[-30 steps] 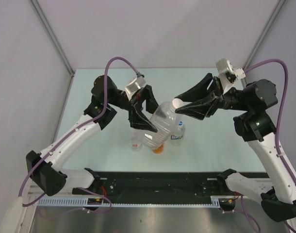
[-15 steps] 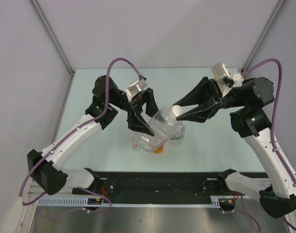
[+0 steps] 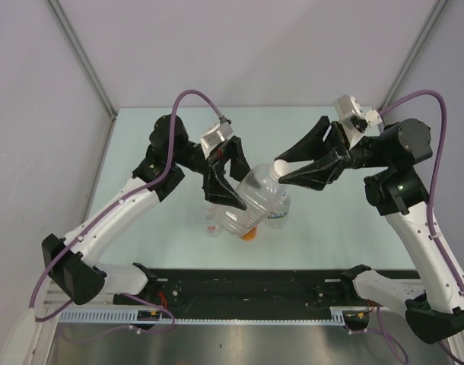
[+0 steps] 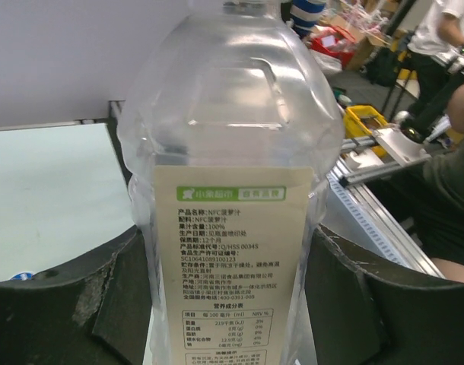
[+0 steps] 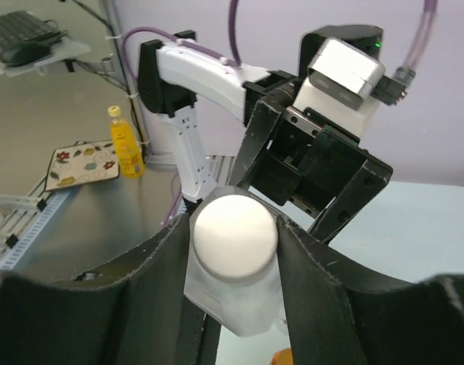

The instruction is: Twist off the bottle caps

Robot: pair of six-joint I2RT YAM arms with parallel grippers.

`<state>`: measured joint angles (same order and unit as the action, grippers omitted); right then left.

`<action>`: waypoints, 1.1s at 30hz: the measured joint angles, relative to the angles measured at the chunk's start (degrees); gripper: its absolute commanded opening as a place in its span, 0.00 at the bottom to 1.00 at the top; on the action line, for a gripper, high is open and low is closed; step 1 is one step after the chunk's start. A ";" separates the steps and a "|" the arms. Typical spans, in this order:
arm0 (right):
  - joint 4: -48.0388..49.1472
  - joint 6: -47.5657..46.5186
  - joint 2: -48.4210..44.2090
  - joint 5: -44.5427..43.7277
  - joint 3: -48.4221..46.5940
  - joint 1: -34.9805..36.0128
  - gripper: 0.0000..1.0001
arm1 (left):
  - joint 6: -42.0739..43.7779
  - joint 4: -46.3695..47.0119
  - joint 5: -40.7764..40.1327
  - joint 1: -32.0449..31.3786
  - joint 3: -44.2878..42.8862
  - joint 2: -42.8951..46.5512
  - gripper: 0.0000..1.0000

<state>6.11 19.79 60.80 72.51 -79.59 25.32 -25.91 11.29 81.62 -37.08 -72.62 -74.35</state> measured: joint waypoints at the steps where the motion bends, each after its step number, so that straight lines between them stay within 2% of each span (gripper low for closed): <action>1: -0.46 0.07 -0.11 -0.90 0.00 -0.42 0.67 | 1.31 -1.44 -0.96 0.04 -0.31 0.00 0.00; 6: -3.58 0.74 0.17 -5.22 0.61 -1.38 0.83 | 6.47 -6.93 -10.01 -0.26 -1.88 0.20 0.00; 14: -6.10 4.22 -0.44 -13.75 1.38 -4.15 1.00 | 11.58 -12.13 -20.33 -0.28 -1.90 0.79 0.00; 24: -9.40 11.58 -4.24 -32.54 1.36 -4.83 1.00 | 17.03 -12.72 -39.95 -1.88 -0.20 6.58 0.00; 29: -12.13 15.47 -4.24 -43.08 1.38 -3.91 1.00 | 22.84 -13.81 -52.74 -7.54 -0.02 7.39 0.00; 33: -13.55 17.03 -4.28 -51.93 1.38 -0.07 1.00 | 27.71 -15.67 -64.13 -12.83 -0.02 7.17 0.00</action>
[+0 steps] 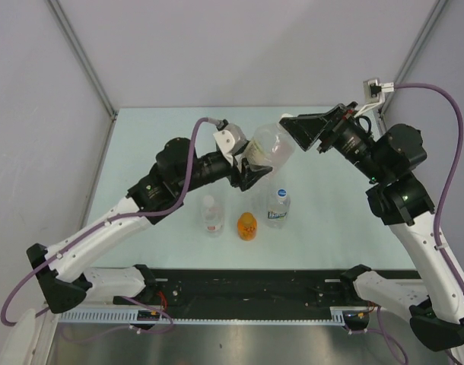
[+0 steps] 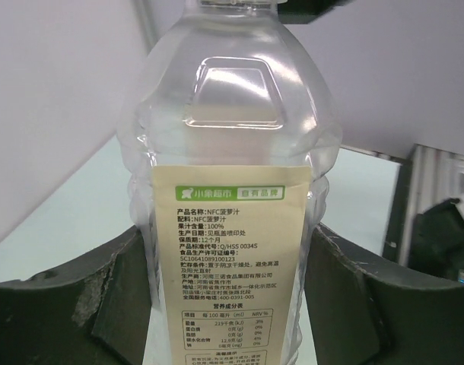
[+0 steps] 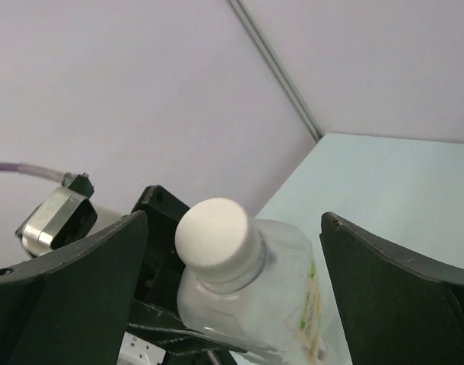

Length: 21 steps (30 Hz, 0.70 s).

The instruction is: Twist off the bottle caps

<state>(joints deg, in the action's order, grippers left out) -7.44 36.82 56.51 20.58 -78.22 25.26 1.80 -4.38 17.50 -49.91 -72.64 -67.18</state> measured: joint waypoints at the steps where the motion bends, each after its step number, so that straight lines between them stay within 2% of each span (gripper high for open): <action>1: -0.44 0.11 0.00 -2.23 0.00 1.11 1.00 | 0.87 -0.04 -3.54 -1.11 0.04 -0.07 0.00; 4: -1.51 0.26 -0.04 -7.56 -0.02 4.11 1.00 | 2.34 0.09 -12.17 -3.26 0.55 -0.15 0.00; 10: -2.51 0.09 0.17 -14.84 -0.02 7.61 0.97 | 3.78 0.28 -24.57 -4.46 0.98 -1.11 0.00; 21: -5.18 -1.18 4.83 -21.66 -1.88 9.97 0.83 | 7.65 0.44 -36.22 -9.55 0.98 -3.17 0.00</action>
<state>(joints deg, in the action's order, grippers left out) -12.62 35.64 61.34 -1.08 -80.09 35.22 9.45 -3.95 -18.72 -59.46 -71.66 -70.35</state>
